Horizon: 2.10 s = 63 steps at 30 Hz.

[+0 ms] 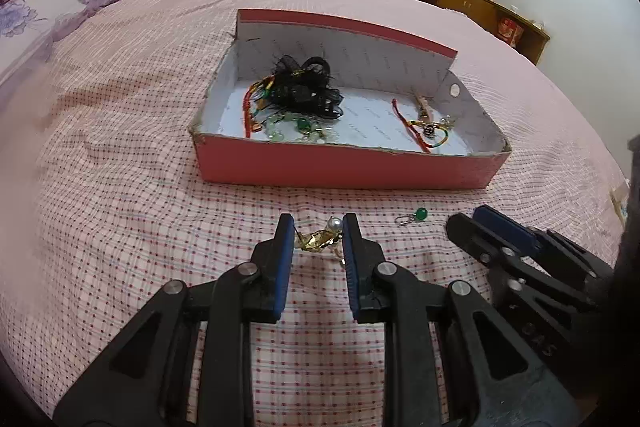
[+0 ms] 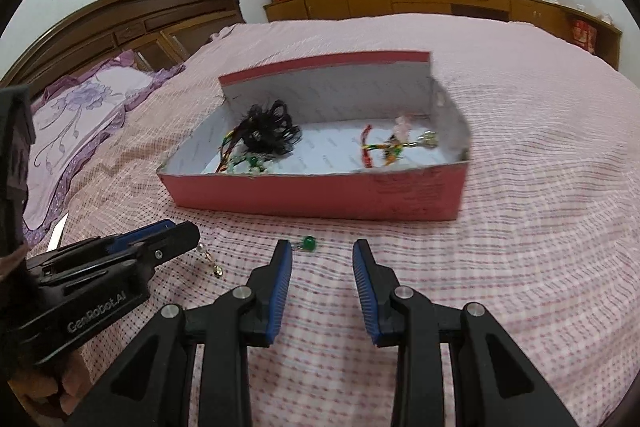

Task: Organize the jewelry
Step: 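Grasp the gold pearl pendant with the left tool while the right tool grasps the green earring, then lower the gold pendant and green earring into the box and open both tools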

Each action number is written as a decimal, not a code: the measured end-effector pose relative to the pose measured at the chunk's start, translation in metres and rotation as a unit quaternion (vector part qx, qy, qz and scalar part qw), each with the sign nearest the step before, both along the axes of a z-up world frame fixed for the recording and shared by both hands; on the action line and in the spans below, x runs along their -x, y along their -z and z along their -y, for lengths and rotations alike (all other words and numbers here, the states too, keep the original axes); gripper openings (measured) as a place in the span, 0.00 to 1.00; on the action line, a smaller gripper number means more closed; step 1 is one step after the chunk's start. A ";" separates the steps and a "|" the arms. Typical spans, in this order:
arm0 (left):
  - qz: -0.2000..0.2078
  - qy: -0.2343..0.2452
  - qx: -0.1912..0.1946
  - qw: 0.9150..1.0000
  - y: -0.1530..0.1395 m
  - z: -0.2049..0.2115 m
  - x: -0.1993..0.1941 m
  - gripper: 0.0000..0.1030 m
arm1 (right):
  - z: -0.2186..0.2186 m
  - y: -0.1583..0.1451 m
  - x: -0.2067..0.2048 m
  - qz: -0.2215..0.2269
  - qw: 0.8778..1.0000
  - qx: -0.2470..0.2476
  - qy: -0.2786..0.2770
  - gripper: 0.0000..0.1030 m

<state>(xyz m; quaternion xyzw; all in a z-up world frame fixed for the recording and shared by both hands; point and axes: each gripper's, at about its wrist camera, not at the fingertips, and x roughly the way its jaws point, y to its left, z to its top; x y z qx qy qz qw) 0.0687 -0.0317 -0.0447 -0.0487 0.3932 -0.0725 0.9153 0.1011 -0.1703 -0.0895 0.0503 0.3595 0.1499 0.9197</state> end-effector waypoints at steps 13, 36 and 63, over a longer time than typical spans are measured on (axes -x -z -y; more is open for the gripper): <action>-0.001 -0.005 0.005 1.000 0.003 -0.006 -0.002 0.15 | -0.018 0.027 -0.032 -0.057 0.998 0.020 0.004 0.14; 0.030 -0.001 0.006 1.000 -0.021 0.002 0.004 0.15 | 0.005 -0.024 0.008 0.032 0.999 -0.016 -0.002 0.11; 0.159 -0.024 -0.010 0.987 -0.044 0.013 -0.062 0.15 | -0.005 -0.048 -0.056 0.142 0.989 0.010 0.033 0.11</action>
